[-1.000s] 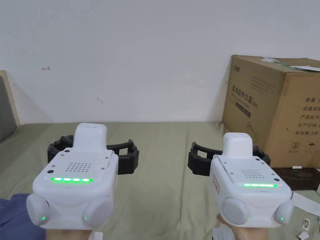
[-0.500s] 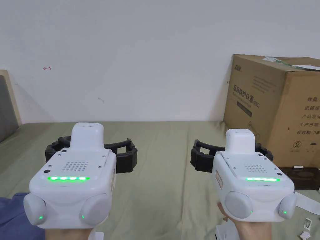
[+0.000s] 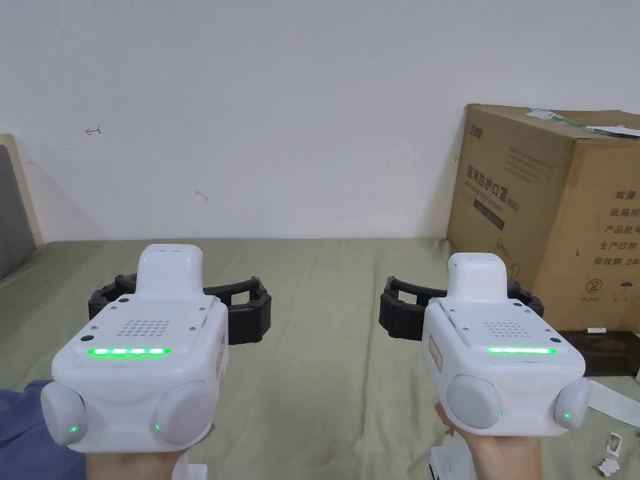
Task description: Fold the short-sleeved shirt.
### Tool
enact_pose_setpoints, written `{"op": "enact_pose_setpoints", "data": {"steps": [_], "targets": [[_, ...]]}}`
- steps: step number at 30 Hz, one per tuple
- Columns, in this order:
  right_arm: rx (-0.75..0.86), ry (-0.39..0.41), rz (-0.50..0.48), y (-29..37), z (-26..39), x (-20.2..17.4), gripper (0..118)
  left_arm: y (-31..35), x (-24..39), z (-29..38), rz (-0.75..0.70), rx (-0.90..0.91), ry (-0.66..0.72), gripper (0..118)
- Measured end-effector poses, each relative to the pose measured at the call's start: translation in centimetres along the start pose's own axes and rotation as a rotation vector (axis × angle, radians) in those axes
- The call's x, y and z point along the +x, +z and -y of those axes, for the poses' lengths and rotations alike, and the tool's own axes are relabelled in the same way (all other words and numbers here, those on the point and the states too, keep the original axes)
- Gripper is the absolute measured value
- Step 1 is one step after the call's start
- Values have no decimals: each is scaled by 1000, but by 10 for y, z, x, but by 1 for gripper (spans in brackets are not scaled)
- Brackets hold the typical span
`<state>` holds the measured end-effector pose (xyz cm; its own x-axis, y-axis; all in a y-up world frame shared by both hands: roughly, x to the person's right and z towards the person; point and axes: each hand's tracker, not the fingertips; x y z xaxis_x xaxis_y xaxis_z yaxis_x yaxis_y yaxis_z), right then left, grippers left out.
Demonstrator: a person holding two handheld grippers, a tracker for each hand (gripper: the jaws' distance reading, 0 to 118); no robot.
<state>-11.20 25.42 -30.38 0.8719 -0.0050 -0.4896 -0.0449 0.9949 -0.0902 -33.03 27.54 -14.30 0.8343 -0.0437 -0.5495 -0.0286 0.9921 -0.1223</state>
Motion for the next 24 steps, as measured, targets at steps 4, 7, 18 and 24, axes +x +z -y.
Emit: {"op": "enact_pose_setpoints", "data": {"steps": [4,7,18,24], "targets": [[12,2,7,1,-1,0,118,3,3,0,-13,25,-33,118],[15,27,8,2,-1,-3,118,5,4,0,-34,49,-42,118],[38,60,15,6,2,-11,118,4,0,0,-20,35,-12,118],[23,41,1,6,1,-9,118,5,-1,-1,-6,29,1,116]]}}
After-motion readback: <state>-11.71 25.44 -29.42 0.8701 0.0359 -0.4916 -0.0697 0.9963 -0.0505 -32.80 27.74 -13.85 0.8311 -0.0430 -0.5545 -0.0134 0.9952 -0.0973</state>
